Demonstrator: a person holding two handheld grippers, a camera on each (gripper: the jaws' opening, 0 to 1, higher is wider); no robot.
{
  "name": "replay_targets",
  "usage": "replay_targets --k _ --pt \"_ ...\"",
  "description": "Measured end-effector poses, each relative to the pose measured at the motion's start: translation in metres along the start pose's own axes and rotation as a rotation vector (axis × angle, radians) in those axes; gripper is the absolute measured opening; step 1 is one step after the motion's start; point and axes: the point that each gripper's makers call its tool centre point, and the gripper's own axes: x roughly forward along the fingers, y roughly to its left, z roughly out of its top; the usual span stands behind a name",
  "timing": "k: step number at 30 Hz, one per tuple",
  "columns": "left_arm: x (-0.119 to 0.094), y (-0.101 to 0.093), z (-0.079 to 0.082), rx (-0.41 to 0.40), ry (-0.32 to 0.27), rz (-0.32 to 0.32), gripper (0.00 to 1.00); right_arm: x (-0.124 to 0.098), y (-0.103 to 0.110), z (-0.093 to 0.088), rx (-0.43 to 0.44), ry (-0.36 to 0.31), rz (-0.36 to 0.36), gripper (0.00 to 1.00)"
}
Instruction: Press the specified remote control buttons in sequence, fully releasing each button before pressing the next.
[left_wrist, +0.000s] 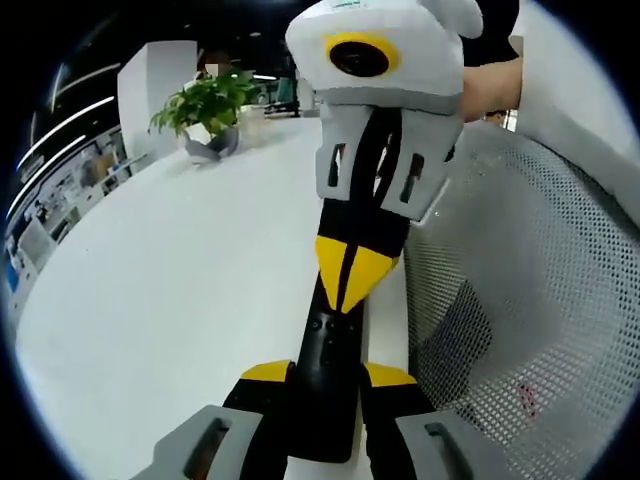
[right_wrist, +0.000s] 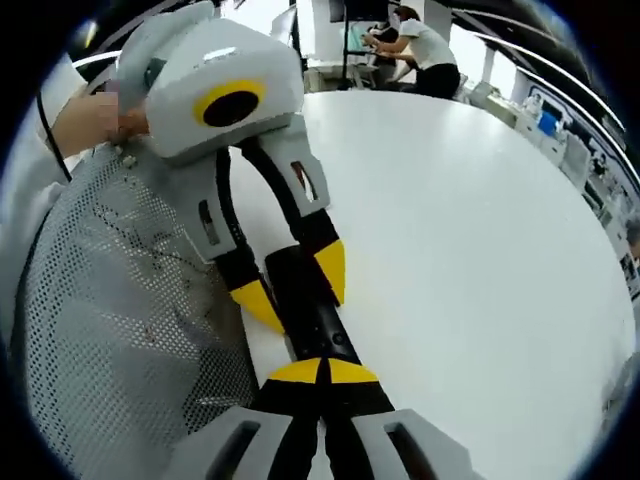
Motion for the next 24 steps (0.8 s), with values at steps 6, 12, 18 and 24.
replay_targets --k 6,12,18,24 --pt "0.0002 0.0003 -0.0002 -0.001 0.0 0.002 0.26 -0.0011 0.0008 -0.001 0.014 -0.024 0.01 0.0" --pt "0.0004 0.0006 -0.0003 0.001 0.0 0.002 0.26 -0.0025 0.0015 -0.0013 0.046 -0.103 -0.045 0.0" --pt "0.001 0.0008 -0.0001 0.001 -0.004 0.001 0.26 -0.0034 0.0036 -0.0027 0.012 -0.098 -0.07 0.0" --pt "0.0011 0.0008 -0.0002 0.004 -0.004 0.0 0.26 -0.0028 0.0029 -0.0024 -0.007 -0.084 -0.076 0.0"
